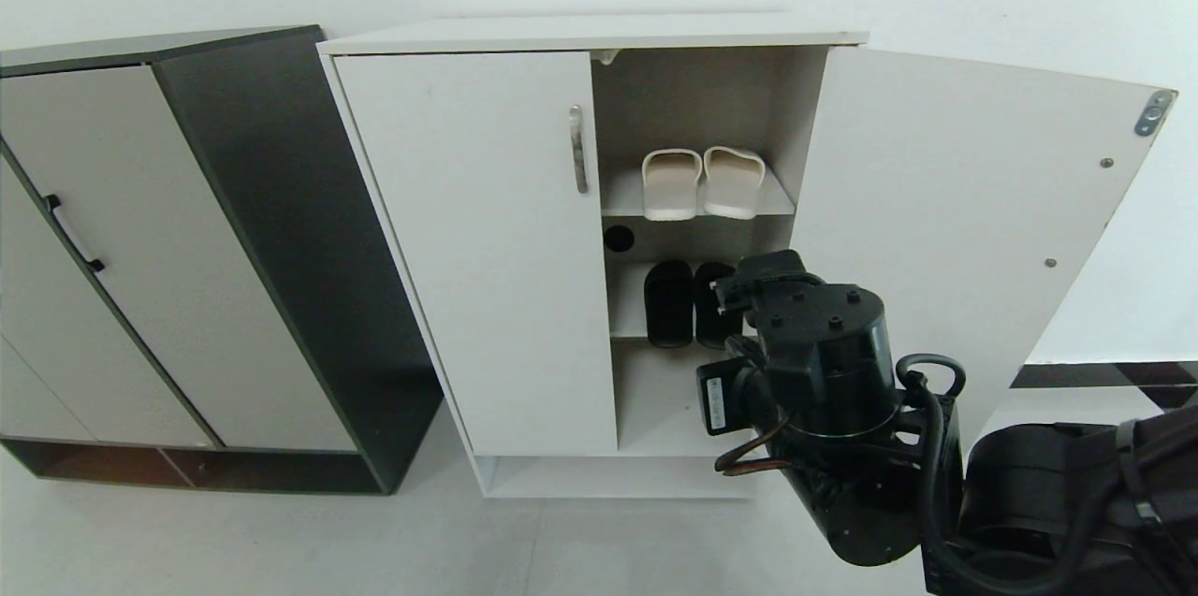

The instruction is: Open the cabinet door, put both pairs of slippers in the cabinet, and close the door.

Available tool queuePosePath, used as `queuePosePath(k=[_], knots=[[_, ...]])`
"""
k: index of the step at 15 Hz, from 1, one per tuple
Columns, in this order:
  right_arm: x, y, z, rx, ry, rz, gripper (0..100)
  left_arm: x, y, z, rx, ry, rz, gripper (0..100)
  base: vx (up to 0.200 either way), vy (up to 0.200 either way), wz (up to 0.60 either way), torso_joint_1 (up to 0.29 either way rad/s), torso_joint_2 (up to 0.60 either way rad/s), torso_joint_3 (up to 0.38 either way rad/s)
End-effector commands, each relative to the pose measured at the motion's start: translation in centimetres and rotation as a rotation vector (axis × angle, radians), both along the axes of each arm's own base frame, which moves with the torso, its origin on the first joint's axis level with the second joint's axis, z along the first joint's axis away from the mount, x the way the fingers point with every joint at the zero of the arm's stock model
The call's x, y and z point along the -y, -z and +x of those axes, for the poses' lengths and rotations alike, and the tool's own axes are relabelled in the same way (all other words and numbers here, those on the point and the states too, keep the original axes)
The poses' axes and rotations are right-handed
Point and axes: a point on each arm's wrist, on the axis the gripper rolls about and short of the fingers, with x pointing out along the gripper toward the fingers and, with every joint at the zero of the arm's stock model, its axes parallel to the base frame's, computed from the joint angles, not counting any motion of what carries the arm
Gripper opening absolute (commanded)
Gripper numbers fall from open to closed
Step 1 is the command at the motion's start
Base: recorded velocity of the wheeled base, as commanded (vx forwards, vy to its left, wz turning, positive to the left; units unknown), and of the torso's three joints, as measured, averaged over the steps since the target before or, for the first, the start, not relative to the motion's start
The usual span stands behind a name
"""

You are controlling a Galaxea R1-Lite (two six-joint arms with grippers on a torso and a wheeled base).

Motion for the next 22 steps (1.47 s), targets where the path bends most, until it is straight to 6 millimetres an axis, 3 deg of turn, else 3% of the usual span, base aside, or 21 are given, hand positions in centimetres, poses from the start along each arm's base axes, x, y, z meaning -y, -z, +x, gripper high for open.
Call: queuePosePath(k=[1,11,22], knots=[[-0.02,0.04,0.01,0.000,0.000,0.000,0,0.00,0.00,0.01,-0.001,0.000,0.000,0,0.000,0.000,0.00,0.002,-0.25,-0.256],[0.03,-0.01,0.03,0.000,0.002,0.001,0,0.00,0.00,0.01,-0.001,0.000,0.000,0,0.000,0.000,0.00,0.076,-0.42,-0.350],[0.14,0.03,0.14,0.000,0.006,0.000,0,0.00,0.00,0.01,-0.001,0.000,0.000,0,0.000,0.000,0.00,0.174,-0.48,-0.315]])
